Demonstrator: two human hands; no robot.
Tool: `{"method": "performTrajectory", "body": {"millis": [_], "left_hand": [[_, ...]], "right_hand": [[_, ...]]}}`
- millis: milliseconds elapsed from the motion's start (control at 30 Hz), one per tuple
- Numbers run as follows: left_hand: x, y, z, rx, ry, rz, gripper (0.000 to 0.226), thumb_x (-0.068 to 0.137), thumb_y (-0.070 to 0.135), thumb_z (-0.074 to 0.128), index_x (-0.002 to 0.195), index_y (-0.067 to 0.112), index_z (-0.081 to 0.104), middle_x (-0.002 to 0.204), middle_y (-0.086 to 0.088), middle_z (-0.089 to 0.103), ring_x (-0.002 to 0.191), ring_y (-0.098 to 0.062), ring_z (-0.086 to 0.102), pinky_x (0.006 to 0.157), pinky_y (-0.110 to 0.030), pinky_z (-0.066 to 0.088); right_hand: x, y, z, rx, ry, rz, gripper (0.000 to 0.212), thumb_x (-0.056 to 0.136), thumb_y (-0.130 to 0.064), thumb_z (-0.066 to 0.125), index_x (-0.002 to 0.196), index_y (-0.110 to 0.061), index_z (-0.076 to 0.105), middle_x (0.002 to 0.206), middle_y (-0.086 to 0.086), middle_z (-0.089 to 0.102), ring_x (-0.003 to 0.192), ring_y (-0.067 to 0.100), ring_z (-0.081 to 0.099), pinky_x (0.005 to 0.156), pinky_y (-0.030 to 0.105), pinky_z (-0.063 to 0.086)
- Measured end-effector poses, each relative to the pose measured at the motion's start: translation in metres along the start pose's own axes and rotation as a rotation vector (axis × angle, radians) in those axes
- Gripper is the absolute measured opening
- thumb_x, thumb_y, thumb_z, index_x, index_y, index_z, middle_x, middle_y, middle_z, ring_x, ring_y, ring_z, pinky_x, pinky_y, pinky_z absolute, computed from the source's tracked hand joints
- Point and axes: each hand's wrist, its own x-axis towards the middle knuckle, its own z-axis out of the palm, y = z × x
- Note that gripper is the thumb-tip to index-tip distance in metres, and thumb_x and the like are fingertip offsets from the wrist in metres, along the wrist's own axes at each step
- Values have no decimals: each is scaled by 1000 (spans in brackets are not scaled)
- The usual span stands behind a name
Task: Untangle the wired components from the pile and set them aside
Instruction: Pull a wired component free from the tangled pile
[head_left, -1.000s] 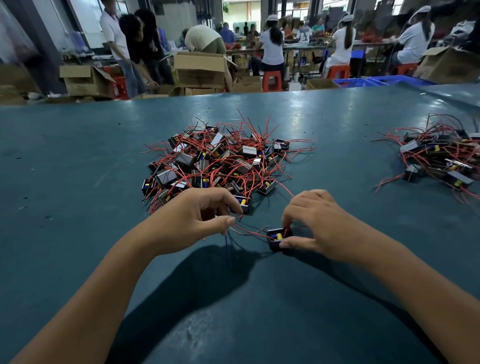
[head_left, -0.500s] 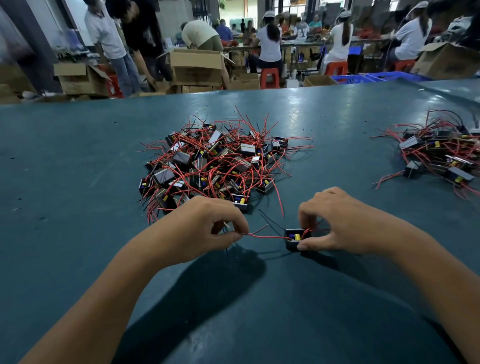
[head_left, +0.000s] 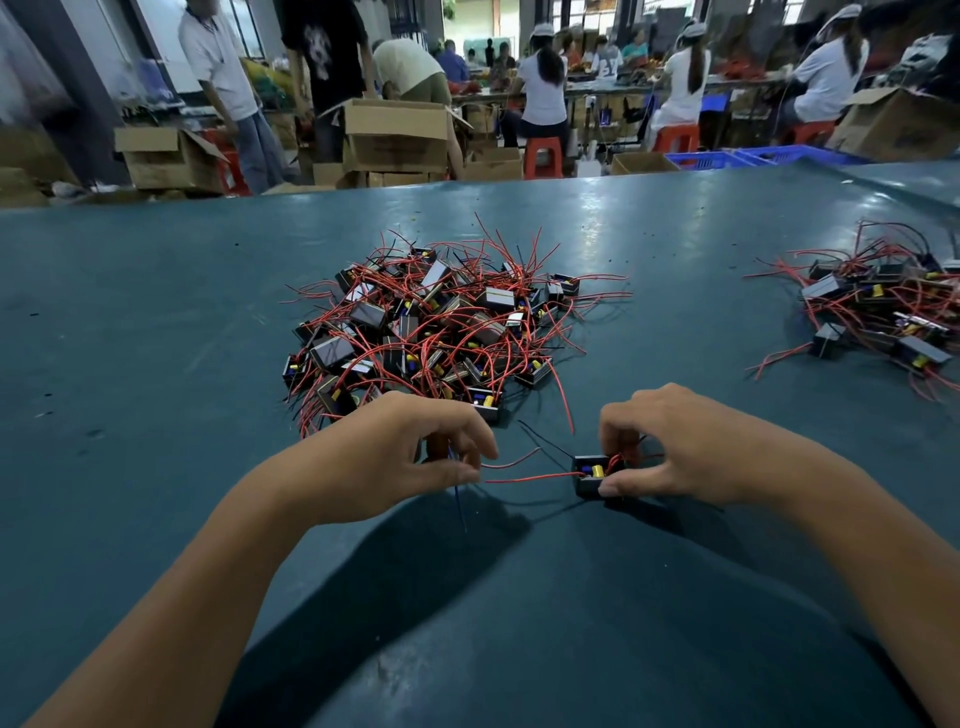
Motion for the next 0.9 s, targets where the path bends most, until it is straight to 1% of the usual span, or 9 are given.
{"method": "performTrajectory", "body": {"millis": [167, 300, 400, 500, 600, 667, 700, 833, 900], "left_hand": [[-2, -4, -7, -117, -68, -66, 14, 90, 27, 74, 101, 35, 70, 90, 13, 71, 70, -2, 61, 64, -12, 44], [0, -1, -3, -227, -34, -55, 12, 97, 17, 65, 102, 26, 70, 87, 6, 74, 73, -4, 65, 64, -15, 44], [4, 0, 4, -158, 128, -53, 10, 96, 16, 66, 99, 24, 71, 83, 12, 71, 72, -1, 62, 65, -9, 41], [9, 1, 10, 15, 292, -30, 13, 94, 11, 68, 101, 21, 72, 88, 17, 65, 77, 1, 59, 69, -9, 41], [13, 2, 17, 94, 310, -5, 18, 93, 18, 69, 111, 21, 71, 106, 15, 62, 98, -4, 59, 85, -22, 46], [14, 2, 23, 128, 289, -5, 26, 93, 29, 69, 118, 23, 69, 116, 15, 61, 113, -4, 55, 96, -30, 46], [15, 3, 25, 128, 289, -3, 28, 93, 31, 69, 119, 24, 68, 116, 14, 62, 114, -5, 54, 97, -33, 46], [17, 5, 28, 171, 365, 77, 11, 91, 25, 71, 99, 19, 74, 95, 10, 66, 94, -10, 57, 82, -39, 49], [16, 4, 24, 181, 398, 86, 9, 89, 23, 72, 96, 18, 76, 90, 11, 67, 86, -9, 59, 76, -39, 51]], "right_hand": [[1, -4, -1, -30, 27, -53, 45, 75, -76, 57, 93, -34, 57, 90, -19, 56, 90, 3, 48, 89, 24, 38], [2, -14, 9, 56, 76, -95, 61, 74, -84, 48, 109, -35, 58, 103, -25, 55, 101, -2, 46, 95, 18, 32], [7, -21, 18, 19, 54, -143, 55, 78, -75, 57, 114, -34, 57, 104, -25, 53, 101, -1, 45, 97, 19, 30], [6, -23, 15, -7, 15, -171, 35, 86, -61, 63, 106, -33, 57, 95, -25, 46, 94, -1, 43, 91, 21, 35], [0, -27, 7, 44, 112, -233, 27, 89, -49, 68, 106, -30, 60, 97, -20, 47, 92, -1, 43, 85, 23, 42], [-1, -31, 4, 54, 193, -289, 26, 87, -41, 72, 106, -27, 62, 99, -14, 51, 93, 5, 48, 81, 28, 48], [-2, -33, 3, 57, 225, -308, 26, 86, -38, 74, 107, -25, 63, 100, -11, 53, 93, 8, 50, 79, 31, 50], [-2, -32, 3, 75, 264, -299, 29, 85, -31, 77, 111, -23, 66, 100, -7, 56, 93, 12, 54, 78, 36, 52], [-4, -28, 1, 83, 264, -282, 28, 86, -33, 76, 111, -24, 67, 100, -7, 56, 93, 11, 55, 79, 36, 52]]}}
